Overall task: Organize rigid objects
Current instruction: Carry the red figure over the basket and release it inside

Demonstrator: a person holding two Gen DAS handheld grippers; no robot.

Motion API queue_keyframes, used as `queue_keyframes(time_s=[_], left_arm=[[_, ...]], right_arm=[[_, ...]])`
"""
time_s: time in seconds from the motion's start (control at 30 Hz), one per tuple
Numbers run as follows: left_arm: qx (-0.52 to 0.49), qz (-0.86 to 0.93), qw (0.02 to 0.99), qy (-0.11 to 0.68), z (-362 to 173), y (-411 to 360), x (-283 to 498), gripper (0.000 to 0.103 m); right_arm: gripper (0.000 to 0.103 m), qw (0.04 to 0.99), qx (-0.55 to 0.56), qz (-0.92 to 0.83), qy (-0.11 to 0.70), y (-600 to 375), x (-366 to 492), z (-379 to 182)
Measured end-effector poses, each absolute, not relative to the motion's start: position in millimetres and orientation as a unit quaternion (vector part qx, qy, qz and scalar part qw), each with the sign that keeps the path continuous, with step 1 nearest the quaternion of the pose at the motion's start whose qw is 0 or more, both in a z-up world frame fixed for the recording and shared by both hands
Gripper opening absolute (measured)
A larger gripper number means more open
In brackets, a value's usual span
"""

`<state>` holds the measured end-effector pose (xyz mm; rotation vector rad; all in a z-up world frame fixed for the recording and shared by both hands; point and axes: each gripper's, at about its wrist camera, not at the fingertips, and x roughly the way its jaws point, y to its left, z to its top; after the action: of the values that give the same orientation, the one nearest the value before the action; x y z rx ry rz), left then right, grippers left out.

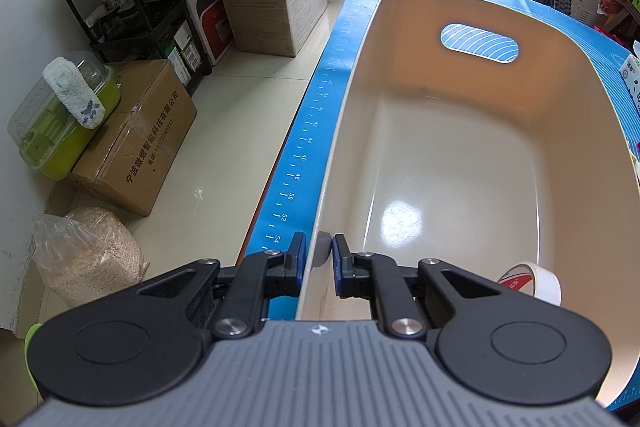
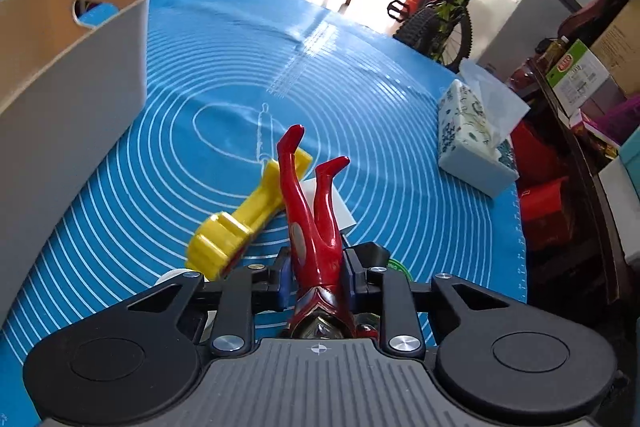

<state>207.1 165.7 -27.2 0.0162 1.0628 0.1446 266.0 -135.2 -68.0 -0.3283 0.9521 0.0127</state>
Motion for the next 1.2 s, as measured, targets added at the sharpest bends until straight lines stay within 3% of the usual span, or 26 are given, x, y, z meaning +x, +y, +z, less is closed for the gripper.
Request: queue_keyframes(time_s=[0.77, 1.2], left_arm=[[0.009, 0.07, 0.859, 0.507, -27.8, 166.0, 207.0, 0.016], [0.013, 0.072, 0.858, 0.508, -26.9, 166.3, 206.2, 0.016]], right_arm=[[0.035, 0.943, -0.066, 0.031, 0.325, -94.9, 230.0, 42.8], [0.035, 0.931, -0.045, 0.13, 0.339, -3.1, 241.1, 34.5]])
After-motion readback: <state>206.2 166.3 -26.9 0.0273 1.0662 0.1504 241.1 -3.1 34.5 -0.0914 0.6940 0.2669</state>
